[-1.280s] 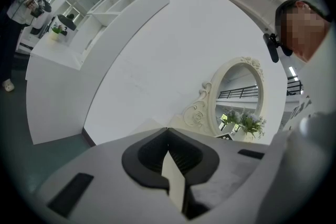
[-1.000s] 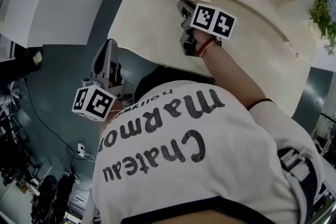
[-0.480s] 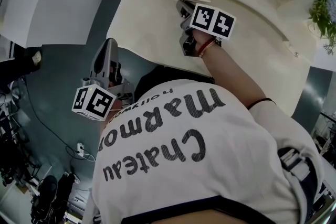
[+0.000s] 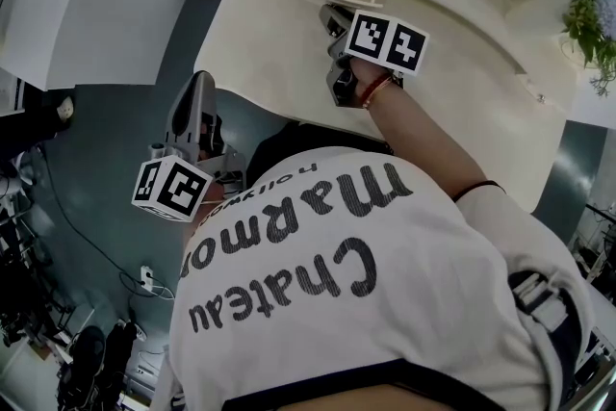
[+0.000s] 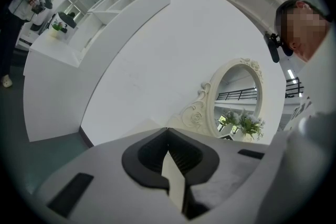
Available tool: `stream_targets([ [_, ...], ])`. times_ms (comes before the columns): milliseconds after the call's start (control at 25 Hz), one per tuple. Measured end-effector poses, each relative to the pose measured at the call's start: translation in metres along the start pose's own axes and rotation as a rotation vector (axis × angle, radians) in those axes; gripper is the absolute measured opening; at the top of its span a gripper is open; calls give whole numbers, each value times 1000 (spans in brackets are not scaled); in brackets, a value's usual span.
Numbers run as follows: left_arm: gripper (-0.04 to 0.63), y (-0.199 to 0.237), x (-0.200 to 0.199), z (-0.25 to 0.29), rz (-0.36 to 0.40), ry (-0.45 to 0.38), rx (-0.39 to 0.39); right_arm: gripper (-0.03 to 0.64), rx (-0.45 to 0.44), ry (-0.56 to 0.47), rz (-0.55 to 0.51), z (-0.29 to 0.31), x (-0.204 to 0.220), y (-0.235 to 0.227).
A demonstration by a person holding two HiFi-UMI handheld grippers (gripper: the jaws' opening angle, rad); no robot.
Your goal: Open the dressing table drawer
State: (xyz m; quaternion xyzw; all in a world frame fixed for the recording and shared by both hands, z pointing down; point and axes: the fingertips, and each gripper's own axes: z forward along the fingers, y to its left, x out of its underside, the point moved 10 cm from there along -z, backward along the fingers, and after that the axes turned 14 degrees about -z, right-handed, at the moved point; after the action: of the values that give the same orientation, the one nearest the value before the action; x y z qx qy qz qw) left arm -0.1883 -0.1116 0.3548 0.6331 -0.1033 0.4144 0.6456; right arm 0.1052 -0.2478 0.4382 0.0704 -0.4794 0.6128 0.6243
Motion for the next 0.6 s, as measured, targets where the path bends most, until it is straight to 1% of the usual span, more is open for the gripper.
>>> stream_targets([
  [600,23,3,-4,3,-11,4,14,104,5,4,4,-3,5,2],
])
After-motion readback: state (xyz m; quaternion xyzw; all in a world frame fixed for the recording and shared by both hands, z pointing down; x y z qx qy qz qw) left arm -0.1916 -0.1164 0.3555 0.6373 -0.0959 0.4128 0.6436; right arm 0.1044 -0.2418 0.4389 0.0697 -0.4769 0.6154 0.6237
